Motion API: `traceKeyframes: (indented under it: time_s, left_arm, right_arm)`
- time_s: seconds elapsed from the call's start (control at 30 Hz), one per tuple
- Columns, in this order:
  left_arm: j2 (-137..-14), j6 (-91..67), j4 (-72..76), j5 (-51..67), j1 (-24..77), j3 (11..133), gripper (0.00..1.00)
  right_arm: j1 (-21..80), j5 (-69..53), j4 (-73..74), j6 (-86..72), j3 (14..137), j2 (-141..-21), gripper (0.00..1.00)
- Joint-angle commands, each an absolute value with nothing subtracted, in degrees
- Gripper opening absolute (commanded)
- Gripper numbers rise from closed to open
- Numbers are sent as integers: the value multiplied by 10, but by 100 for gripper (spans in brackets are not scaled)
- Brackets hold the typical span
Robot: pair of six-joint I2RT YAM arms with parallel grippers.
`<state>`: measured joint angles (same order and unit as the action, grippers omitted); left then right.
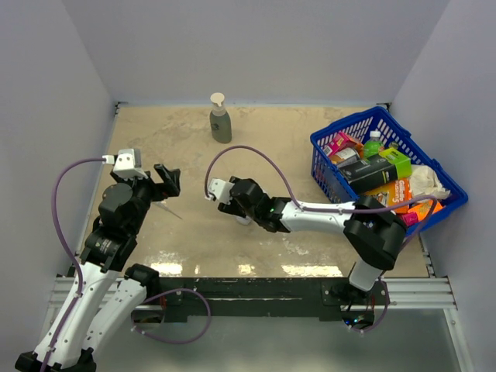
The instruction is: Unload the batteries from the remote control
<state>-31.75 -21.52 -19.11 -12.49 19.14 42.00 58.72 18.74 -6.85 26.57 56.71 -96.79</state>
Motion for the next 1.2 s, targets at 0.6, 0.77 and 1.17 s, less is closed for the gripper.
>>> traceKeyframes:
  time_s: [0.6,0.77,1.17]
  left_arm:
    - [-313,-221,-195,-154,192,428,94]
    - [-316,-221,-196,-155,192,428,94]
    - [-319,-221,-195,-153,192,428,94]
  right_arm:
    - [568,113,21,130,555,-925,65]
    - [568,90,31,129,555,-931,59]
    - [568,80,32,127,549,-947,55]
